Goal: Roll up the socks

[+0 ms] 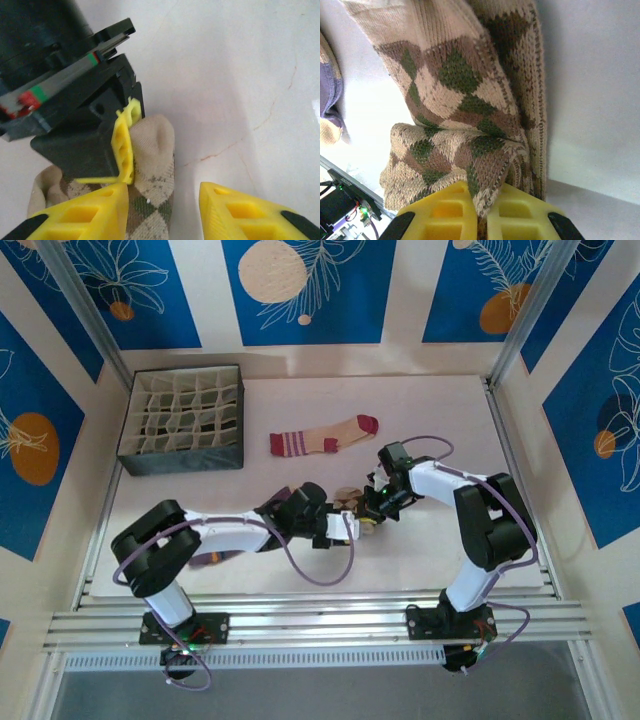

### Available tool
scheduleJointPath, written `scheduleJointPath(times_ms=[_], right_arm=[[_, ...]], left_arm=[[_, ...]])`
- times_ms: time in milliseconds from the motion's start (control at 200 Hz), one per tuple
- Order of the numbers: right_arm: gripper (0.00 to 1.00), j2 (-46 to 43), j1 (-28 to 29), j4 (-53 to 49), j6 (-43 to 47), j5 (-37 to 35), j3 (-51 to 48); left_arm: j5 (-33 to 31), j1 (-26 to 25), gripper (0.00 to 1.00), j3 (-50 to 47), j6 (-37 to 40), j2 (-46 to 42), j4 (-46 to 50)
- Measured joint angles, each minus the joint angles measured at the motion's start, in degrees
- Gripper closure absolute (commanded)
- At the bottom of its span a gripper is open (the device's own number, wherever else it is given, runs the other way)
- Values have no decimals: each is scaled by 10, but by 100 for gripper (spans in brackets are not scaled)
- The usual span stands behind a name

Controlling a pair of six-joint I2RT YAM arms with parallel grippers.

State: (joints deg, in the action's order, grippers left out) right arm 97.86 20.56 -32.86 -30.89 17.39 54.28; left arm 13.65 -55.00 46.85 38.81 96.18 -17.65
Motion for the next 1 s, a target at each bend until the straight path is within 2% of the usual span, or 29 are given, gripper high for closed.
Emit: scheduleJointPath(times_ms=[245,510,580,645,715,775,825,880,1000], right_arm=[[100,6,0,-10,4,7,7],[100,7,-1,-13,6,11,7],[99,9,-1,-13,8,13,7],[98,9,-2,-13,9,15,7],[90,8,-3,-13,13,17,4],[81,4,-7,-9,16,22,-3],[69,-5,-9,-5,17,24,-12],[61,-19,-11,-4,24,24,-25],[50,-63,-17,-11,31,26,-55]], left_arm=[[-63,-4,59,0,23,45,-51],[-90,-11,61,0,32,79,-75],[-95,-14,67,0,32,85,-80],[-99,-14,81,-1,30,87,-83],[-98,-15,100,-1,27,88,-81],[-94,-15,100,0,20,88,-78],[-85,-15,100,5,16,88,-71],[-68,-9,100,10,6,88,-60],[-6,10,100,30,-30,89,-23]])
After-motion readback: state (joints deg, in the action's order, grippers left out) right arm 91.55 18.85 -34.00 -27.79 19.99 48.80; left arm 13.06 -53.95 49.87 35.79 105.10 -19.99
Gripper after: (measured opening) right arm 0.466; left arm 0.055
